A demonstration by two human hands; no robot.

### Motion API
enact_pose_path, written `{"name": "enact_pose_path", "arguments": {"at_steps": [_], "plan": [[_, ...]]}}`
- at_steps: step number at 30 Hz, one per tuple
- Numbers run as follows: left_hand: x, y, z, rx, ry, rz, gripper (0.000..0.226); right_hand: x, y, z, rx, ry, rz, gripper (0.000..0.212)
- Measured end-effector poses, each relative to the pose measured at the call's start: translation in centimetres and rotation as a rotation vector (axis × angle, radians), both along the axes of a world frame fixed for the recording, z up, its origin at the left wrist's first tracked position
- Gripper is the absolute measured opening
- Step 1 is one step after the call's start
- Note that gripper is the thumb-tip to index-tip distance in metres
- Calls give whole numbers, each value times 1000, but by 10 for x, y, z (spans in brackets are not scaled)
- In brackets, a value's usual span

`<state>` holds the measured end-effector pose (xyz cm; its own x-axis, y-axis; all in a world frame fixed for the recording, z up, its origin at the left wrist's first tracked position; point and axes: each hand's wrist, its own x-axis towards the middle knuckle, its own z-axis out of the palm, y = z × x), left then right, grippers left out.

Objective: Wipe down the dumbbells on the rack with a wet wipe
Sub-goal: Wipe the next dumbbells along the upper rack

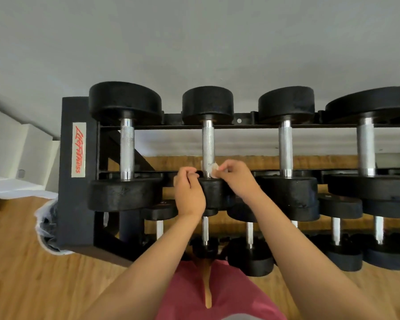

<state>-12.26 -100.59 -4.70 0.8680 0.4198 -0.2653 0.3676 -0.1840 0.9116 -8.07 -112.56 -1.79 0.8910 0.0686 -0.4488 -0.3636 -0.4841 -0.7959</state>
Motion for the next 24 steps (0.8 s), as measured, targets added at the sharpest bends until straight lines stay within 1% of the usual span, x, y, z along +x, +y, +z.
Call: {"name": "enact_pose_path", "arguments": {"at_steps": [3,5,6,8,11,12,13,15,18,21,24], "plan": [[1,1,-2,-19,2,9,19,4,-7,12,46,69,140,21],[1,0,-3,-19,-7,19,21,7,-14,16,60,135,176,36],[0,0,-3,-17,-15,27,22,9,-18,16,69,157,177,40],[0,0,-5,-14,-24,42,23,12,-22,13,91,151,195,34],[1,0,-6,-8,-15,47,19,15,-21,4,75,56,187,11],[2,0,-6,-1,-14,47,18,17,-19,2,58,44,164,12],[2,1,-6,4,-16,47,18,18,-17,1,49,58,152,19],[2,0,-7,5,-17,49,18,22,-13,-2,50,124,186,27],[2,1,-11,0,-3,75,16,26,-6,1,45,223,258,25],[2,1,-13,-9,11,93,14,32,-2,-1,-46,196,258,29],[2,1,-14,-25,21,92,16,31,-9,-4,-92,135,219,28]]}}
